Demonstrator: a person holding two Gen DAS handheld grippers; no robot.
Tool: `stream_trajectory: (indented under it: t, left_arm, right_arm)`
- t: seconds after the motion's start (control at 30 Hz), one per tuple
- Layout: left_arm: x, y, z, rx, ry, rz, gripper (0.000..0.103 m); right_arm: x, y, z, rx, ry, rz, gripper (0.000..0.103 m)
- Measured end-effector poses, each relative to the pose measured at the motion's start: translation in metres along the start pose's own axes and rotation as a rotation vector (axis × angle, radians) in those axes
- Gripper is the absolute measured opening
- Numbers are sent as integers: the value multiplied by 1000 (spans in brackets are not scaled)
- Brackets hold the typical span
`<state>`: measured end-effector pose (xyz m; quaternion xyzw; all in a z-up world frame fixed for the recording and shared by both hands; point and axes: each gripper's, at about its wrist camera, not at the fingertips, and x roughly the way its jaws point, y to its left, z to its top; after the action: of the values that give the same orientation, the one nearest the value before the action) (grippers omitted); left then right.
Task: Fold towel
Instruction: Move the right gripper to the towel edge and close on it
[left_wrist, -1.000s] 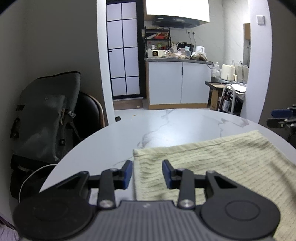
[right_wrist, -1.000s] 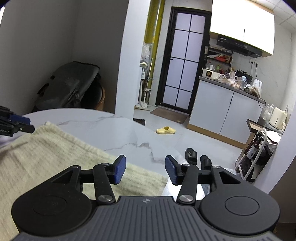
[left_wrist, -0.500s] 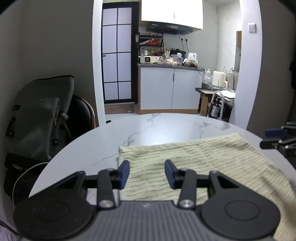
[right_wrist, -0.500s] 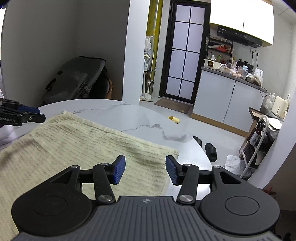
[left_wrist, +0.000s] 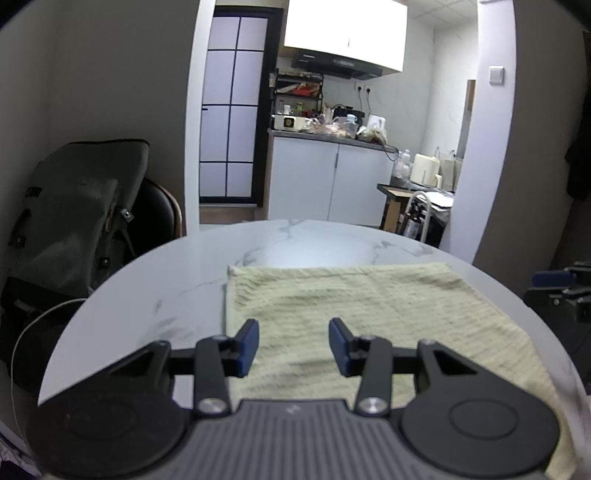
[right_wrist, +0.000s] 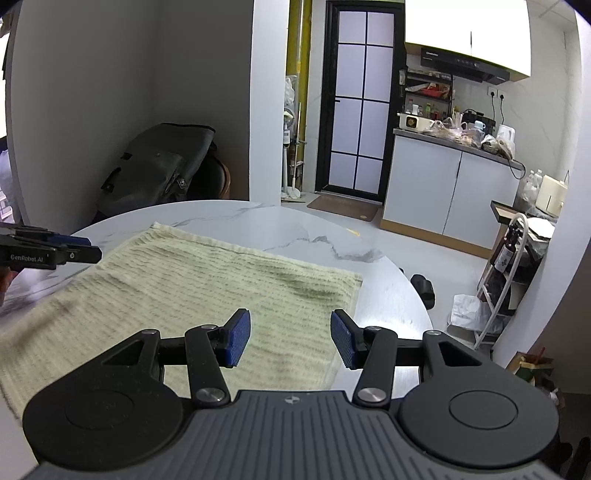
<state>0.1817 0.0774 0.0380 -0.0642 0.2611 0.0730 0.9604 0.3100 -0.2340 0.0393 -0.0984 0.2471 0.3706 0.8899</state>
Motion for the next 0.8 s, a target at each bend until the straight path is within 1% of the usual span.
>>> stream_trajectory:
  t: [0.2,0.43,0.57,0.8]
  left_arm:
    - [-11,-8,-13,3,13,-23,45]
    - [-18,-14,-28,14,20,-39,45]
    - [-20,-13,-36,0,36,-62,45]
    - [-37,-12,-43,-41,26,-110,45]
  right_arm:
    - [-15,8,-15,20,20,8,53]
    - [-29,16,-24,45,28,23,53]
    - [-37,19,-31,91,40,44,53]
    - [-47,29,-52,161,69,66,53]
